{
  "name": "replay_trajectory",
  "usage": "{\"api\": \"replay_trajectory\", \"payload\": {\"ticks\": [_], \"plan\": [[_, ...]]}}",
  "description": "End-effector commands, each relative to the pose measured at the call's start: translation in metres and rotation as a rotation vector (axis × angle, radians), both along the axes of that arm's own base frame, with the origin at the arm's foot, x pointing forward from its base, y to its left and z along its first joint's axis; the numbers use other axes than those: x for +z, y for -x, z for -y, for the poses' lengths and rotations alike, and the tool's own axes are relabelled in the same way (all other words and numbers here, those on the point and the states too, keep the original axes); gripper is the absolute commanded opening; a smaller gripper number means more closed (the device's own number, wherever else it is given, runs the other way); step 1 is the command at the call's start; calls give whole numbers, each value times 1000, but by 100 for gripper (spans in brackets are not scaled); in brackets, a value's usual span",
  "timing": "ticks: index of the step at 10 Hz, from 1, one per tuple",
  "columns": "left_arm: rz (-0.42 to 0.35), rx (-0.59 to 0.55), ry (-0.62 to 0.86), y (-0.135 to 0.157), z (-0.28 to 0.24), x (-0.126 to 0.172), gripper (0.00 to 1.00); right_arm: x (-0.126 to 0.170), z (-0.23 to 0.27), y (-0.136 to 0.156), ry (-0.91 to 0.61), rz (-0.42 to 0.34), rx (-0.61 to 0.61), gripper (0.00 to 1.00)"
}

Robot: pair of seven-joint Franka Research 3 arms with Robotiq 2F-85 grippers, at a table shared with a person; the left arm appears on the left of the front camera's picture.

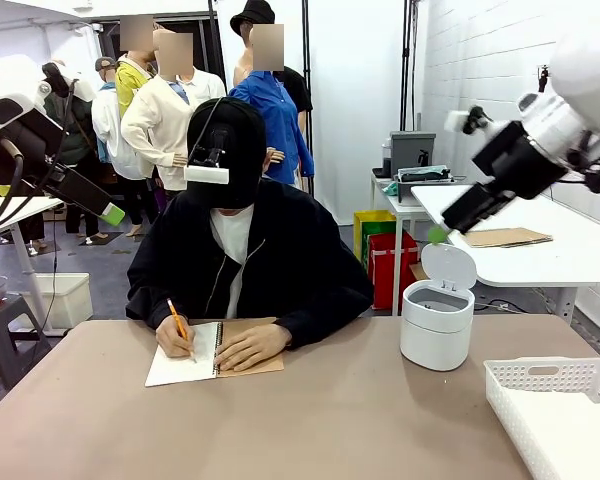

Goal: Sort the paper based on its condition.
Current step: If a person hands you a paper, place it in the Organizing basket , and if it's crumpled, put it in the Trash can.

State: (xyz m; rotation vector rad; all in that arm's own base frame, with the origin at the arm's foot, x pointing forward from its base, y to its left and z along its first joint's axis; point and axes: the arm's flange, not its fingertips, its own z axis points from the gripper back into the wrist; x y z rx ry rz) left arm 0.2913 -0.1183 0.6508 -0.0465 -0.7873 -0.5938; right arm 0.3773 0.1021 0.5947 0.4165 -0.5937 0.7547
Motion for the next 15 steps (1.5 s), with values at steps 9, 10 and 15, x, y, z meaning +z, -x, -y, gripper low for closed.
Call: {"api": "replay_trajectory", "payload": {"ticks": [9,10,15], "plan": [[0,2,2,0,0,0,100,70,-125,-16,33,234,307,100],[0,2,2,0,0,0,100,73,-133,-18,51,238,313,100],[0,2,2,0,0,0,100,67,-143,-22,65,211,326,100]]}}
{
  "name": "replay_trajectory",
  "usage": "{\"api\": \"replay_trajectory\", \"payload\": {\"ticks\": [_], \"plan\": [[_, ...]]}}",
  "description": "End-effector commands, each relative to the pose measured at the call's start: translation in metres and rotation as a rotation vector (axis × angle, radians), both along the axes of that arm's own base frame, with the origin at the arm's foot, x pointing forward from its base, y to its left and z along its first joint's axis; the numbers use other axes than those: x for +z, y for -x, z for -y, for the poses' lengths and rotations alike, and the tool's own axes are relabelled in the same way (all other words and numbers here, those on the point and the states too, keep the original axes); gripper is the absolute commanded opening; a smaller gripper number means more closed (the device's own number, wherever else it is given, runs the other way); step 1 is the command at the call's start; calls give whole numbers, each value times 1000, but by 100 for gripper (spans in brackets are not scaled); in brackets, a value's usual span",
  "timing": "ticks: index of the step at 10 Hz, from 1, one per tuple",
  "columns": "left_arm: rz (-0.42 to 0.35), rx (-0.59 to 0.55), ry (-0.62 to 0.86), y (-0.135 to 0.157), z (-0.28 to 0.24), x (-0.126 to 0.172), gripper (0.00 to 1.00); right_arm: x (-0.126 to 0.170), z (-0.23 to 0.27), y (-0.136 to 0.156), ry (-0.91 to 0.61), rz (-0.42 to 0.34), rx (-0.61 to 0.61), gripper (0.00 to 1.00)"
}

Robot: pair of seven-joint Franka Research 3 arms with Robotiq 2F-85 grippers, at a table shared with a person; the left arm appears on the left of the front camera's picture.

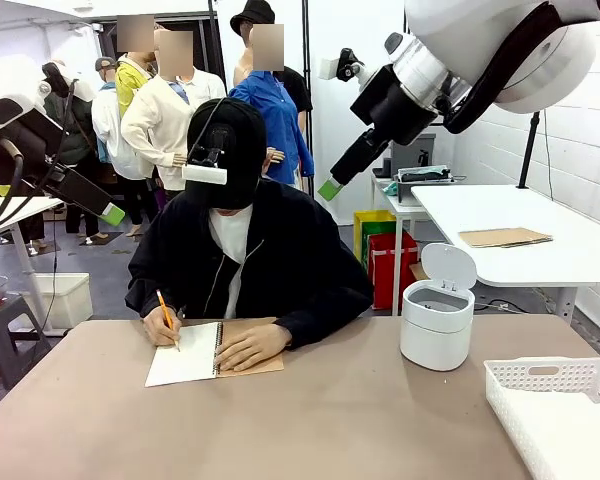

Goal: Sort the paper based on its condition.
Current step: If a person hands you a paper, place it in the Organizing basket , and if it's crumpled, put it in the Trash can.

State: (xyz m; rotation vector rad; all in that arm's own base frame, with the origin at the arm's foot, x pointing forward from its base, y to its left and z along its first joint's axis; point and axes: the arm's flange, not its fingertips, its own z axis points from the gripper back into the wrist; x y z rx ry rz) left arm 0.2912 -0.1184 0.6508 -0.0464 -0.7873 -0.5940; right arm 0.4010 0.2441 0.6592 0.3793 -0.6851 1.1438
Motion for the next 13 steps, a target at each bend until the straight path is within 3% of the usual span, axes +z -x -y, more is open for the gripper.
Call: {"api": "replay_trajectory", "payload": {"ticks": [1,13], "plan": [[0,2,2,0,0,0,100,3,-1,2,-13,13,-7,100],[0,2,2,0,0,0,100,3,-1,2,-13,13,-7,100]]}}
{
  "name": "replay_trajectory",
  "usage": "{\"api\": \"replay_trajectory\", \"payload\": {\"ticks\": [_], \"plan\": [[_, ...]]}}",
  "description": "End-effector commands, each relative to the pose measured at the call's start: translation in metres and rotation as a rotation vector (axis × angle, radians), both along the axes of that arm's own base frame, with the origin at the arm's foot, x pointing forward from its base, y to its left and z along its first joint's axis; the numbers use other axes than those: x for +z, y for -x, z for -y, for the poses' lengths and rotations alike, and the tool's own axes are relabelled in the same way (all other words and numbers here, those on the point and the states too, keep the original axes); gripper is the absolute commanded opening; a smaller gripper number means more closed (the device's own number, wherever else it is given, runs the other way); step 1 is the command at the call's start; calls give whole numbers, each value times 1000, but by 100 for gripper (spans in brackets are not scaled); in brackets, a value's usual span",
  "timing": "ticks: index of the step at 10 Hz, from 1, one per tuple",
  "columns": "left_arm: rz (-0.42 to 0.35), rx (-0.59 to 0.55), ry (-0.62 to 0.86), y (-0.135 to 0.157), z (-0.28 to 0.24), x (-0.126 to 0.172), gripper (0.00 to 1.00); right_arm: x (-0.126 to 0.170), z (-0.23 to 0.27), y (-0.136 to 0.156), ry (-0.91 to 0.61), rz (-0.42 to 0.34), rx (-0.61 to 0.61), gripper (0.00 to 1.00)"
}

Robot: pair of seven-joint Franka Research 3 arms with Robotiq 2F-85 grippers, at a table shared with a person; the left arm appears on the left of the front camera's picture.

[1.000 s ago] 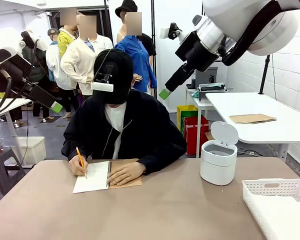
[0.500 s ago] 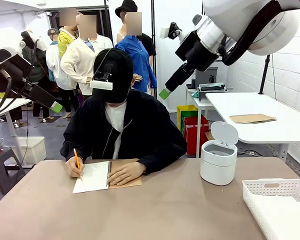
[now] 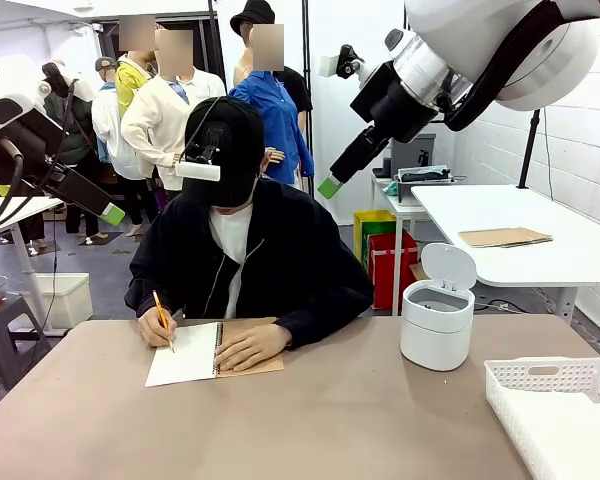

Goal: Sort the paper based on its condition.
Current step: If a person hands you a paper, place it in the Organizing basket , and if it's crumpled, put it in the Trash can.

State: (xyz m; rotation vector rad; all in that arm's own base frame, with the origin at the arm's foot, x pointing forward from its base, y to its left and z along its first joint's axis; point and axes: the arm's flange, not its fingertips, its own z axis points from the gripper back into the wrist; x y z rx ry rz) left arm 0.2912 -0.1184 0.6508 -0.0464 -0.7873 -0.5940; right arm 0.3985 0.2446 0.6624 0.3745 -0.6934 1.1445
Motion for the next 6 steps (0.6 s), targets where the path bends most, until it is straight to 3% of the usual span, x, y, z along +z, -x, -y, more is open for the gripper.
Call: {"api": "replay_trajectory", "payload": {"ticks": [1,6], "plan": [[0,2,2,0,0,0,100,0,-1,0,-12,5,-6,100],[0,2,2,0,0,0,100,0,-1,0,-12,5,-6,100]]}}
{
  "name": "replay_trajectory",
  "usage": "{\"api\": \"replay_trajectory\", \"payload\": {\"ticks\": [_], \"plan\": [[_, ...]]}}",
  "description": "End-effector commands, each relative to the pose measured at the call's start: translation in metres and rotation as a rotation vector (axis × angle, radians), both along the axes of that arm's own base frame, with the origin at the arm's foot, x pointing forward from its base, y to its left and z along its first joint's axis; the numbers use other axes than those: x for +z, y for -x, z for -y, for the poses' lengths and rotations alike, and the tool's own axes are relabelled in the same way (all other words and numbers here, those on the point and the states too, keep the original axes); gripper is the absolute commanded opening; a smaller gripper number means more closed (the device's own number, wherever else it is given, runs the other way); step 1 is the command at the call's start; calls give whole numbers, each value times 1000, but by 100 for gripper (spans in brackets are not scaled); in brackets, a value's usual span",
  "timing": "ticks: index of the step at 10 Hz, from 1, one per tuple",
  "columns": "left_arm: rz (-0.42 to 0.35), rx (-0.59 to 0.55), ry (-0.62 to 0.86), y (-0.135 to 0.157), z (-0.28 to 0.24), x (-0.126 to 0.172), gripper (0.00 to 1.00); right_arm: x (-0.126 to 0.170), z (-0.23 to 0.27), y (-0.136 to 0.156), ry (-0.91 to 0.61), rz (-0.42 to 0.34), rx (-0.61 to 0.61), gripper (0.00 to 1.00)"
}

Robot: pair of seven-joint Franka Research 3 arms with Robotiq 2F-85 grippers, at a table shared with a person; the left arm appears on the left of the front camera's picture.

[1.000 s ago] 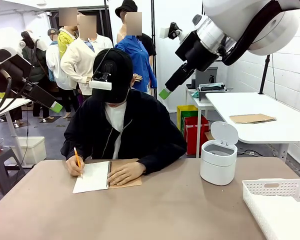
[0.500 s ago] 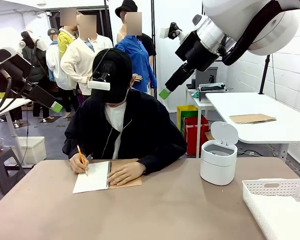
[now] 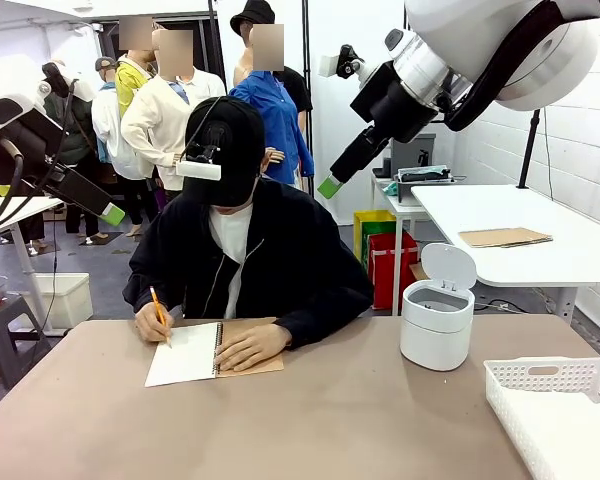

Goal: Sort the paper based on its condition.
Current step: If a person hands you a paper, place it in the Organizing basket , and if it's crumpled, put it in the Trash can.

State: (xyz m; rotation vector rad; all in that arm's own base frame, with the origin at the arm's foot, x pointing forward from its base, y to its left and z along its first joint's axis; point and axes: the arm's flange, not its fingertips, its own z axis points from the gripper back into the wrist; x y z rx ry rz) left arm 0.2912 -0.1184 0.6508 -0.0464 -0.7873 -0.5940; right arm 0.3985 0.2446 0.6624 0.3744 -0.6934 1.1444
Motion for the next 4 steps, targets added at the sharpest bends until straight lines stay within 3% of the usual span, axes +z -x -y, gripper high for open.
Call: {"api": "replay_trajectory", "payload": {"ticks": [1,4], "plan": [[0,2,2,0,0,0,100,0,-1,0,-12,5,-6,100],[0,2,2,0,0,0,100,0,-1,0,-12,5,-6,100]]}}
